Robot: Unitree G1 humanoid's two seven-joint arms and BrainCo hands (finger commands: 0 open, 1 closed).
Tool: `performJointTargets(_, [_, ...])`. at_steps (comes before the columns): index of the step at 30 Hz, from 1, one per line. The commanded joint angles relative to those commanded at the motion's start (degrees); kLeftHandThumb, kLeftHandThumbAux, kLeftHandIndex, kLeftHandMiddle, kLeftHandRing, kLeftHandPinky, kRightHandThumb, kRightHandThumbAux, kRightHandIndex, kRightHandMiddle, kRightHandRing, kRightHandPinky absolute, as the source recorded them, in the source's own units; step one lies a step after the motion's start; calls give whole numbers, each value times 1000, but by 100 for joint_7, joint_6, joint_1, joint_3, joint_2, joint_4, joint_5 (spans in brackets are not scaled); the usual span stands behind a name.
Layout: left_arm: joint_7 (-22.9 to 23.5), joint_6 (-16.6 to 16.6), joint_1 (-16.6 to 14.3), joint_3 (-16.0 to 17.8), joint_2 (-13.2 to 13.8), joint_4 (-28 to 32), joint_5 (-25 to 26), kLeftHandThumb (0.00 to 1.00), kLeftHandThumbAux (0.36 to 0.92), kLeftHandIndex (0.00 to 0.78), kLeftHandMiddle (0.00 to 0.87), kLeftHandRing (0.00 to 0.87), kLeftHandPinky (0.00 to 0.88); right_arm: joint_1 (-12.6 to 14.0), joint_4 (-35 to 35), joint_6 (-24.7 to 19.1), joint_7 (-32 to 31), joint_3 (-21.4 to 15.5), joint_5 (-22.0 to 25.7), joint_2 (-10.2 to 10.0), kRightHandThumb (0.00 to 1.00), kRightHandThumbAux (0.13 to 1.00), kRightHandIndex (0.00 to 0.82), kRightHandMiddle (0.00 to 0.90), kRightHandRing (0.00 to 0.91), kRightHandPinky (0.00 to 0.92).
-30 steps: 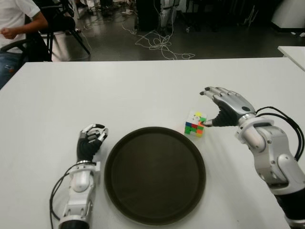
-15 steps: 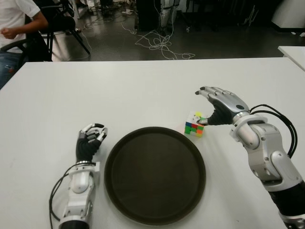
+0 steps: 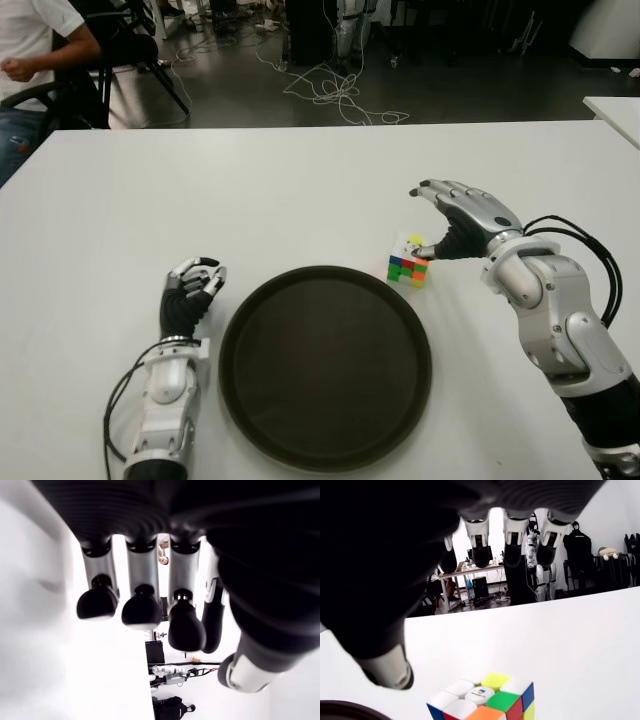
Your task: Pick up the Rubik's Cube and put it in the plate
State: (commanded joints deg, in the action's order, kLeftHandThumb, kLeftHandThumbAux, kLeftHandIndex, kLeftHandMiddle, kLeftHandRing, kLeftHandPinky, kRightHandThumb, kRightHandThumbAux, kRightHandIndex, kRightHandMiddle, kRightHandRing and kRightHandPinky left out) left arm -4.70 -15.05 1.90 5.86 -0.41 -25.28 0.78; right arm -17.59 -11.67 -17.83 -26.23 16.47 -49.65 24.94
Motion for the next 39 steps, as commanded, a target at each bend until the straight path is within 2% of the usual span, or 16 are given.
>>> performJointTargets(4, [36,-19,8,-19,13,12,-6,702,707,443,818,834,816,-20,80,45,63,-4,34,-13,243,705,0,0,0,20])
performJointTargets(12, [35,-108,39,-24,4,17,-31,702,707,442,815,830,806,-78,341,117,152,4,97,-48,268,698,0,0,0,100])
performJointTargets(17, [-15,-99,48,-39,8,25,-93,701,708,442,815,830,808,-157,539,75,58,75,88,-54,226,695,0,0,0,43])
performJointTargets(21, [-28,-77,44,-36,8,28,-97,700,708,442,817,831,807,-198,707,47,76,141,68,-86,219,698,0,0,0,42])
performJointTargets(39, [-226,142,74,-78,8,198,-273,703,707,443,812,828,806,-287,1151,32,234,333,69,-148,267,716,0,0,0,1])
